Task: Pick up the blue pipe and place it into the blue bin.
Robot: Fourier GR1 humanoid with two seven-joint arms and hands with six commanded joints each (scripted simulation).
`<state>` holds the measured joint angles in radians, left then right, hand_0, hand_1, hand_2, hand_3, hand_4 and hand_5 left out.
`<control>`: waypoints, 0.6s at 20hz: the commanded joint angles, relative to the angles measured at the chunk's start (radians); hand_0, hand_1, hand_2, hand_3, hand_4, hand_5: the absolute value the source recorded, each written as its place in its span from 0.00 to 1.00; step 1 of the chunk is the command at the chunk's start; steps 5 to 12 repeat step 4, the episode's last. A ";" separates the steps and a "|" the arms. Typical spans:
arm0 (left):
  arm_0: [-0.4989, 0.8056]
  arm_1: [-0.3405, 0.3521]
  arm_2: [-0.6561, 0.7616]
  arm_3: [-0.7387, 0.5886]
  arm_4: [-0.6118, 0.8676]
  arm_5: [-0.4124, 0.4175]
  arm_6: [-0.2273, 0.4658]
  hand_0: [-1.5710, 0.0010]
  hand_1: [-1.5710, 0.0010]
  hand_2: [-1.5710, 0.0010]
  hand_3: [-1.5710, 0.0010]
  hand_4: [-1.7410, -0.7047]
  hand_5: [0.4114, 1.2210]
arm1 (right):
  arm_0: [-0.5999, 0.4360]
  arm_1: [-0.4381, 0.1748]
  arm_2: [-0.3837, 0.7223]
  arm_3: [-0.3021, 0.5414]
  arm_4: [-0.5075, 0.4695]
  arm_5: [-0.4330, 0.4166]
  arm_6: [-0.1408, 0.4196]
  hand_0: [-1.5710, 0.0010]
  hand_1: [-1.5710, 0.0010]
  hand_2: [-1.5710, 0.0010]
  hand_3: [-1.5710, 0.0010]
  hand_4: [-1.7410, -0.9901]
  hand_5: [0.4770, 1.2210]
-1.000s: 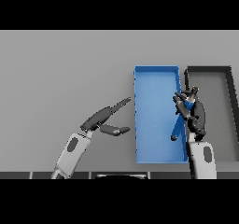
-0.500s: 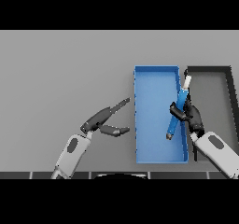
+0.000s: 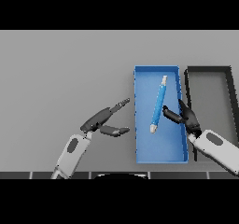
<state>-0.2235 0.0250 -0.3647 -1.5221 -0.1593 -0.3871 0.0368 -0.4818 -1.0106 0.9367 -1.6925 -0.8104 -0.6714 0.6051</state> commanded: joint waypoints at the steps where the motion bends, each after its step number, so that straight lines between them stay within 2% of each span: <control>1: -0.001 -0.006 -0.006 0.001 -0.009 0.006 0.008 1.00 1.00 1.00 1.00 0.78 0.10 | -0.012 0.007 0.004 0.013 0.006 0.011 0.000 0.99 0.99 0.99 1.00 0.87 0.32; 12: 0.008 -0.002 -0.010 0.005 -0.017 0.007 -0.006 1.00 1.00 1.00 1.00 0.78 0.10 | -0.019 0.004 0.012 0.000 -0.005 0.022 0.004 0.99 0.99 0.99 1.00 0.87 0.32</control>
